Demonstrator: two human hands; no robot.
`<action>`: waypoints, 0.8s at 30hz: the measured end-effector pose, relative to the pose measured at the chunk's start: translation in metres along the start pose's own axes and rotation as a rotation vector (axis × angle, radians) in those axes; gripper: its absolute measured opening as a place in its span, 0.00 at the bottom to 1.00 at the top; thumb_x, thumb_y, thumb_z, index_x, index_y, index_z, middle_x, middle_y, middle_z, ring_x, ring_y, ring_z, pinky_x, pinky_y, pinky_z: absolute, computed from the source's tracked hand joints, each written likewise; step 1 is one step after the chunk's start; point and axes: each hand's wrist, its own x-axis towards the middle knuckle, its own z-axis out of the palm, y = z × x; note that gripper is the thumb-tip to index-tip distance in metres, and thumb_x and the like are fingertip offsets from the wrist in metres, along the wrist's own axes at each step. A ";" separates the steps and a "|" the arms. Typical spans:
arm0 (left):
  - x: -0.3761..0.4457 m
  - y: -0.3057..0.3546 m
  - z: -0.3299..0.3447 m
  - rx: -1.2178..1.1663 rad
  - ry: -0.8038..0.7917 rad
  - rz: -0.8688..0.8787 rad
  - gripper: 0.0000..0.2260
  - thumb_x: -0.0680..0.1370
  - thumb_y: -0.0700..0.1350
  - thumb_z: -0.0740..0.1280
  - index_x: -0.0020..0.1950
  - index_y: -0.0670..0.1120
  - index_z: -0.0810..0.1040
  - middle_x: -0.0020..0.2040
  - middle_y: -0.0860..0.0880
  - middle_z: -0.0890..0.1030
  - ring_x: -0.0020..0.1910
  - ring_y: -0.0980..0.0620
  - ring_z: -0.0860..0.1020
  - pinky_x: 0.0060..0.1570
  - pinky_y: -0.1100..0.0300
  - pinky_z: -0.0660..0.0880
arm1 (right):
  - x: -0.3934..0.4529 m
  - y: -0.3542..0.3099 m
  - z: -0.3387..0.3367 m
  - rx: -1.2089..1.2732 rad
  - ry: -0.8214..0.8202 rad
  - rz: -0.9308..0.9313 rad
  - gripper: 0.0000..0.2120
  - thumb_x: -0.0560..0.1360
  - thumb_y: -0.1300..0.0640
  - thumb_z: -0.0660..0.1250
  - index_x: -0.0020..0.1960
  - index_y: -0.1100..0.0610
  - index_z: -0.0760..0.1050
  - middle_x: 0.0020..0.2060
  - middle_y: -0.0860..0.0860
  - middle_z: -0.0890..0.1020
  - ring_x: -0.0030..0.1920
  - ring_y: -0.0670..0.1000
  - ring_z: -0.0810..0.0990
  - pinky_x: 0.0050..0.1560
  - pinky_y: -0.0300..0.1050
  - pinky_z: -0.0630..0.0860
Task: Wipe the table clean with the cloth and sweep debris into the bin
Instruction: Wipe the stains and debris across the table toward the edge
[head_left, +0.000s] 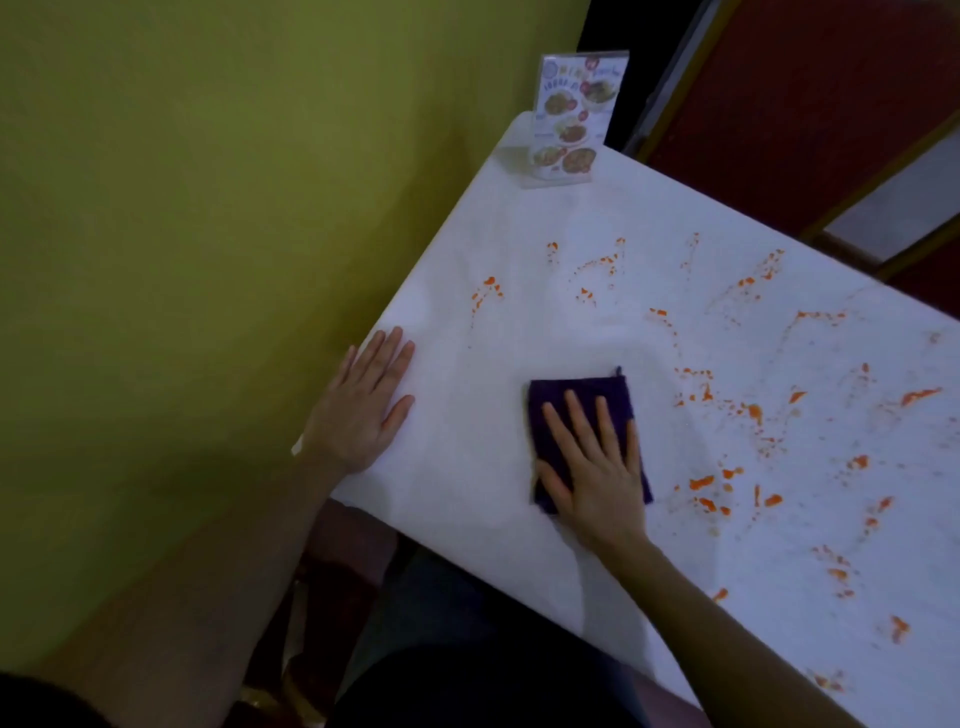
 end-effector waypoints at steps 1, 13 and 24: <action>0.000 0.000 0.000 0.001 -0.004 -0.003 0.28 0.84 0.56 0.46 0.81 0.44 0.55 0.81 0.46 0.53 0.81 0.48 0.51 0.77 0.46 0.54 | 0.002 0.014 -0.004 -0.011 0.000 0.057 0.31 0.78 0.38 0.53 0.79 0.46 0.57 0.79 0.48 0.58 0.79 0.58 0.54 0.76 0.64 0.50; 0.000 0.001 0.000 0.008 -0.028 -0.006 0.28 0.83 0.55 0.50 0.81 0.45 0.55 0.81 0.45 0.54 0.80 0.46 0.53 0.77 0.46 0.54 | 0.148 -0.063 -0.005 -0.009 -0.043 0.142 0.31 0.78 0.38 0.46 0.80 0.44 0.51 0.80 0.48 0.54 0.79 0.60 0.48 0.75 0.68 0.44; 0.001 0.001 -0.004 -0.027 -0.035 -0.004 0.28 0.83 0.55 0.50 0.81 0.45 0.54 0.82 0.45 0.52 0.81 0.46 0.51 0.77 0.46 0.54 | 0.040 -0.008 -0.006 -0.019 -0.040 0.133 0.31 0.77 0.40 0.52 0.79 0.45 0.56 0.79 0.49 0.57 0.79 0.58 0.54 0.74 0.65 0.53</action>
